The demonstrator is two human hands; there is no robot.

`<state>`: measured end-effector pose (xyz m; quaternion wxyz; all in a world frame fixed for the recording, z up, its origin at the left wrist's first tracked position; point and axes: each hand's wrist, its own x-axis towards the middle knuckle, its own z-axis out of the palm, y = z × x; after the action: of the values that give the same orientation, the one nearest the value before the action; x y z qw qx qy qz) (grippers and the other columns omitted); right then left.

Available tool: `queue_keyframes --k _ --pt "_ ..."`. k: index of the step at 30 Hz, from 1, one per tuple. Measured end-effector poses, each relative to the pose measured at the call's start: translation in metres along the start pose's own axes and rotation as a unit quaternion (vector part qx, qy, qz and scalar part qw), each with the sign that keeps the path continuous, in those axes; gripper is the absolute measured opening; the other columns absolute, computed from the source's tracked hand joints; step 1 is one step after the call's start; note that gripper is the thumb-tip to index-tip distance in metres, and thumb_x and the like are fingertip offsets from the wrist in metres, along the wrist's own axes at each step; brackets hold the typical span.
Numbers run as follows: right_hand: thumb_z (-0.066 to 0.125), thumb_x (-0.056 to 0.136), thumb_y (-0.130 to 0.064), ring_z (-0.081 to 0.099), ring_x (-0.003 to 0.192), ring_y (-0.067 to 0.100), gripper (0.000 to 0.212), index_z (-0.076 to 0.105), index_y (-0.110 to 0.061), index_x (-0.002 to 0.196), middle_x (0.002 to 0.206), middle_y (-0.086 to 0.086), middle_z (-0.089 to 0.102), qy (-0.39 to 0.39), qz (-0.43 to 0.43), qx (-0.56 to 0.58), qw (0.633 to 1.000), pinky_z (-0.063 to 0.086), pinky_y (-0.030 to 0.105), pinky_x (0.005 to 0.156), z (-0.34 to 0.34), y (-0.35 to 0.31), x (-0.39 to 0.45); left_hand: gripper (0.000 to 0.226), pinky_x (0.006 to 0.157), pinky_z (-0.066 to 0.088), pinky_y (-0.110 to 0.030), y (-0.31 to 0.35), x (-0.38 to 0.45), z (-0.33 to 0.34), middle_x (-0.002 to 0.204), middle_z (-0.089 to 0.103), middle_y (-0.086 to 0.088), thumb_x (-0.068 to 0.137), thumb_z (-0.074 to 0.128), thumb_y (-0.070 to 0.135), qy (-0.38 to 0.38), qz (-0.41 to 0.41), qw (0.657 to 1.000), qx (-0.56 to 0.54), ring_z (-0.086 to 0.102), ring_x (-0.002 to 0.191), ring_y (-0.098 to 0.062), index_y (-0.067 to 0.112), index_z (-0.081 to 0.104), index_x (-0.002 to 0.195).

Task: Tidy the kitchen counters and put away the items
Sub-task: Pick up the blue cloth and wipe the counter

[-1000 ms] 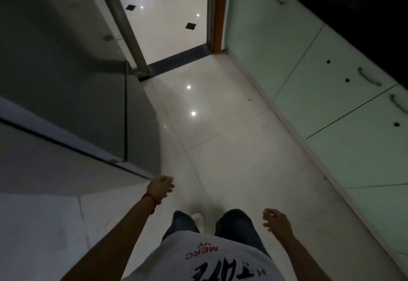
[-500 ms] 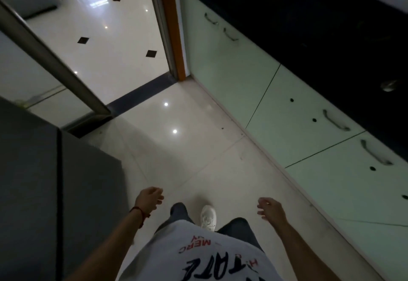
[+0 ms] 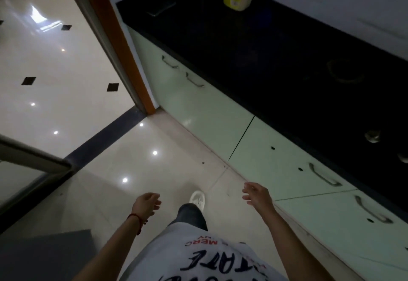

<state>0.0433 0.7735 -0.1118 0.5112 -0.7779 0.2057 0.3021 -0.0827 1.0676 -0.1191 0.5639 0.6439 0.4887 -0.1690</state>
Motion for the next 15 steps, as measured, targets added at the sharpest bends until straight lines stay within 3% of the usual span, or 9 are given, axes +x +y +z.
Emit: queue_keyframes --k 2,8,11,15 --pt "0.053 0.088 -0.016 0.061 0.066 0.016 0.010 0.060 -0.018 0.082 0.083 0.005 0.063 0.013 0.000 0.017 1.000 0.044 0.028 0.062 -0.006 -0.025 0.010 0.030 0.064 0.043 -0.029 0.044 0.017 0.007 0.093 0.061 -0.015 0.092 0.049 0.015 -0.010 0.023 0.999 0.026 0.056 0.085 -0.028 -0.004 0.058 0.112" --pt "0.051 0.090 -0.011 0.062 0.074 0.017 0.016 0.062 -0.012 0.102 0.084 0.000 0.064 0.067 -0.029 0.082 0.994 0.048 0.028 0.068 -0.027 -0.085 0.042 0.029 0.088 0.048 -0.038 0.190 0.049 0.053 0.099 0.064 -0.015 0.094 0.044 0.015 -0.072 0.164 0.975 0.133 0.057 0.087 -0.024 -0.002 0.059 0.112" --pt "0.051 0.091 -0.011 0.064 0.078 0.019 0.016 0.062 -0.018 0.099 0.088 0.000 0.066 0.078 -0.056 0.112 0.989 0.047 0.029 0.073 -0.038 -0.117 0.053 0.027 0.087 0.046 -0.033 0.254 0.058 0.081 0.106 0.066 -0.018 0.093 0.044 0.010 -0.083 0.219 0.961 0.149 0.058 0.087 -0.022 -0.001 0.060 0.111" --pt "0.052 0.091 -0.009 0.066 0.068 -0.001 0.016 0.061 -0.021 0.097 0.089 -0.003 0.067 0.092 -0.111 0.133 0.981 0.051 0.015 0.065 -0.058 -0.163 0.083 0.020 0.085 0.046 -0.026 0.319 0.067 0.115 0.097 0.066 -0.007 0.089 0.050 0.009 -0.066 0.313 0.934 0.160 0.061 0.091 -0.022 0.006 0.066 0.100"
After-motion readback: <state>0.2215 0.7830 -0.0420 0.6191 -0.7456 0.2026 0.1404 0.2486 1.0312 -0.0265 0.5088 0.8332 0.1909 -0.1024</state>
